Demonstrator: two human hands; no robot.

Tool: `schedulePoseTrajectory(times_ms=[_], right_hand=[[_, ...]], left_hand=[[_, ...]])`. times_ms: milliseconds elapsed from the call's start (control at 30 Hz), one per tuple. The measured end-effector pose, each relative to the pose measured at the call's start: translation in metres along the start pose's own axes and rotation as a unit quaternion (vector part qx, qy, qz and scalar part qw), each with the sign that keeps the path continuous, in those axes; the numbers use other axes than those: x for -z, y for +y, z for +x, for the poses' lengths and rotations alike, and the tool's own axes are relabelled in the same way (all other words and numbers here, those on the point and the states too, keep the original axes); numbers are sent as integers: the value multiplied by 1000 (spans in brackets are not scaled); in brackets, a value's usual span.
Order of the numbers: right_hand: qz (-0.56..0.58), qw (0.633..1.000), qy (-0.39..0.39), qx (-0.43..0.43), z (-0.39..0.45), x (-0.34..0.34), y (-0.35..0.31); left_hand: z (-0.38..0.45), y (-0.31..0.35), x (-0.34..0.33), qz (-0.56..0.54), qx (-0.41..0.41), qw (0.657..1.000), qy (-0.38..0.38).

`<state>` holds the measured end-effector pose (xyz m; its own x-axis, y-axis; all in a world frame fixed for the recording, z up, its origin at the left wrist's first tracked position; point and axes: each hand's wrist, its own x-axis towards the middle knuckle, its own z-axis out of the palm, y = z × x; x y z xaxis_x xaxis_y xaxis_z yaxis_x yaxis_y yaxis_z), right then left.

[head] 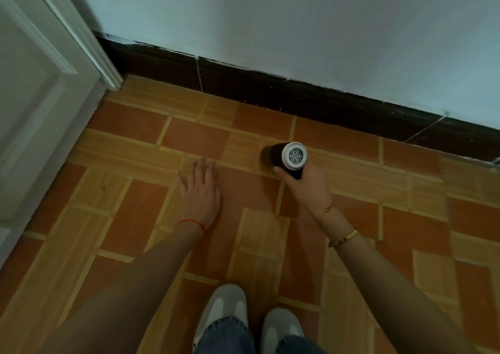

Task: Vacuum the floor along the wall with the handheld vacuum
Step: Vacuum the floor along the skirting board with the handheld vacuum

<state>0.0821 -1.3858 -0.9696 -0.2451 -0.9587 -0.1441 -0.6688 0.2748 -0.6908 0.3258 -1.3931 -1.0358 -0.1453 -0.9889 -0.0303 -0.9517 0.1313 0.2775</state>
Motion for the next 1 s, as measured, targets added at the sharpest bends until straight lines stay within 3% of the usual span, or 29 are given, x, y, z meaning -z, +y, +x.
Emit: schedulePoseTrajectory(times_ms=[400, 1000], right_hand=[[13, 999, -43, 0, -52, 11, 12], [-1, 984, 145, -99, -36, 55, 68]], left_hand=[[22, 45, -19, -13, -78, 996, -27], [25, 61, -44, -26, -84, 996, -9]])
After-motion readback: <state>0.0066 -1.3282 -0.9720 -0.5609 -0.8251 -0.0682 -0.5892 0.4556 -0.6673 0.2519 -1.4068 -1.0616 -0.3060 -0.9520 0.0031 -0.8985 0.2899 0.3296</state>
